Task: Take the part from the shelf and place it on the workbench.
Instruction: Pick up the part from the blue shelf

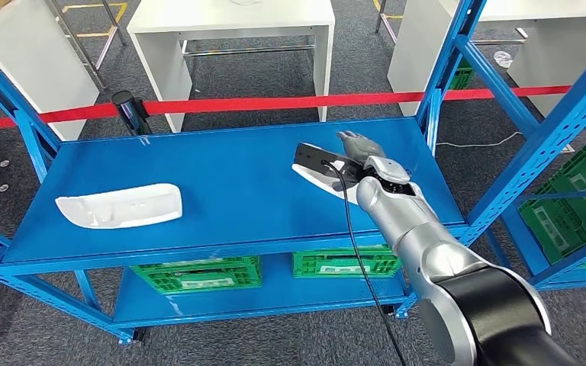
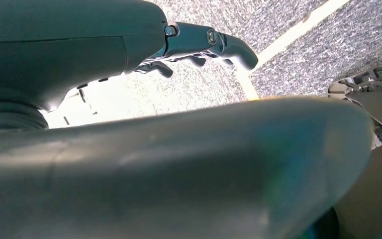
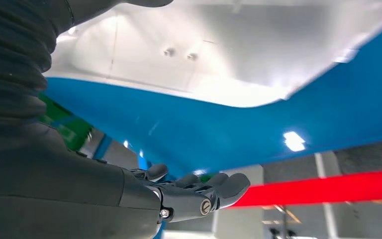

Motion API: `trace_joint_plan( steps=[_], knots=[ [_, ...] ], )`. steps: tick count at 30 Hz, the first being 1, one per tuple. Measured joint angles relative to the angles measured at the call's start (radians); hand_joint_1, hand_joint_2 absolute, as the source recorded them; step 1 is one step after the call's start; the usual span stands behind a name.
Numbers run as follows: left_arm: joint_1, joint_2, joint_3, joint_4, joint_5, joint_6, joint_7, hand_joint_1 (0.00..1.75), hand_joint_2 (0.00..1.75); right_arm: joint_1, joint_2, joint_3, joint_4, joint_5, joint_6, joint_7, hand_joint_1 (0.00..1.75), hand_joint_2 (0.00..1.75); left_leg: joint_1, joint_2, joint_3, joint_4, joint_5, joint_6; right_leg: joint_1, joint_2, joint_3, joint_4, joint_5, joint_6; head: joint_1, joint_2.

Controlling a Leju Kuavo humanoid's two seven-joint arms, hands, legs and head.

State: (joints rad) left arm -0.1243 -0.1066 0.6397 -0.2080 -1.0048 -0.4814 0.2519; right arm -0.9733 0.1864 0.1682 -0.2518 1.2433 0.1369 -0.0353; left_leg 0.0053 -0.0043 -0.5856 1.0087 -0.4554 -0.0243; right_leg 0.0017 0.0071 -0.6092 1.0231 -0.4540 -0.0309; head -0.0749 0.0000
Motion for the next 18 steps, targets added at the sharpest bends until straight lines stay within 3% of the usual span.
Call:
trace_joint_plan(
  steps=[7, 18],
  knots=[
    [0.004, -0.009, 0.002, 0.001, 0.0, 0.0, 0.006, 0.0, 0.0, -0.043, 0.033, 0.049, 0.0, 0.026, 0.016, 0.015, 0.0, 1.75, 0.0, 0.0, 0.0, 0.0, 0.0, 0.0, 0.0, 0.0, 0.0, 0.0, 0.0, 0.0, 0.0, 0.0],
    [-0.007, -0.019, 0.001, 0.001, -0.027, 0.0, 0.009, 0.0, 0.0, -0.079, 0.034, 0.069, 0.0, 0.019, 0.021, 0.029, 0.0, 1.75, 0.0, 0.0, 0.0, 0.0, 0.0, 0.0, 0.0, 0.0, 0.0, 0.0, 0.0, 0.0, 0.0, 0.0]
  ],
)
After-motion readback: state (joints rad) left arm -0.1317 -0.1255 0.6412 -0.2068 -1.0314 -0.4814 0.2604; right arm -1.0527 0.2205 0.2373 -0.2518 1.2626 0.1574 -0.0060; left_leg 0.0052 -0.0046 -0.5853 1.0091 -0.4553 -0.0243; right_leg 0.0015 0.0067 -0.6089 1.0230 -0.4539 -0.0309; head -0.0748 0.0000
